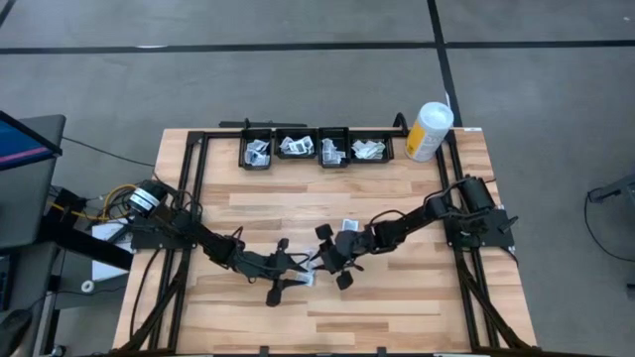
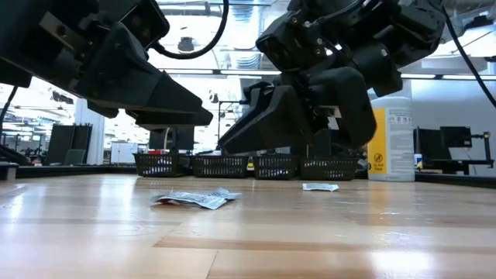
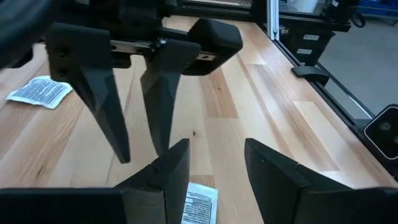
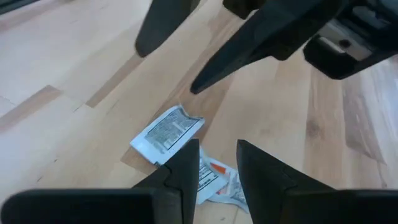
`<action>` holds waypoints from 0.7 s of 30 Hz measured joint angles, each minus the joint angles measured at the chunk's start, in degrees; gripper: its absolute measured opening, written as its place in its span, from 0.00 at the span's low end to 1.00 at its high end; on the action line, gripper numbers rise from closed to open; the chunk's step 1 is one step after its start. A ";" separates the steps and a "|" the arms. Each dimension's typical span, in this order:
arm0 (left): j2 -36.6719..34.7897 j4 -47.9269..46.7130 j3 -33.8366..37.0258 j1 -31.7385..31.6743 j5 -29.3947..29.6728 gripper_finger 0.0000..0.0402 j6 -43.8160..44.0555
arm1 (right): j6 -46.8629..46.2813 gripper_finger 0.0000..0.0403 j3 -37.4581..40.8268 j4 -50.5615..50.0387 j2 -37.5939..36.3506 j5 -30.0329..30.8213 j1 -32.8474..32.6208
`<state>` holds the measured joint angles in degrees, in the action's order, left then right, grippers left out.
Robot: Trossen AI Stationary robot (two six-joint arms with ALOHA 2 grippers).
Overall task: Pick & Place First Aid Supplies
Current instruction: Put the orange ointment pack into the middle right black bin
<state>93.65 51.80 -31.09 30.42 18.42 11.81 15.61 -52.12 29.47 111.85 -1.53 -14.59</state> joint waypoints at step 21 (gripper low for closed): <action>0.00 -1.06 0.15 0.06 0.00 0.38 0.55 | -0.03 0.25 -3.15 2.33 8.33 -3.84 2.17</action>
<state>93.65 50.74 -30.94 30.48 18.41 12.36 15.57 -55.27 31.80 120.18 -5.37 -12.43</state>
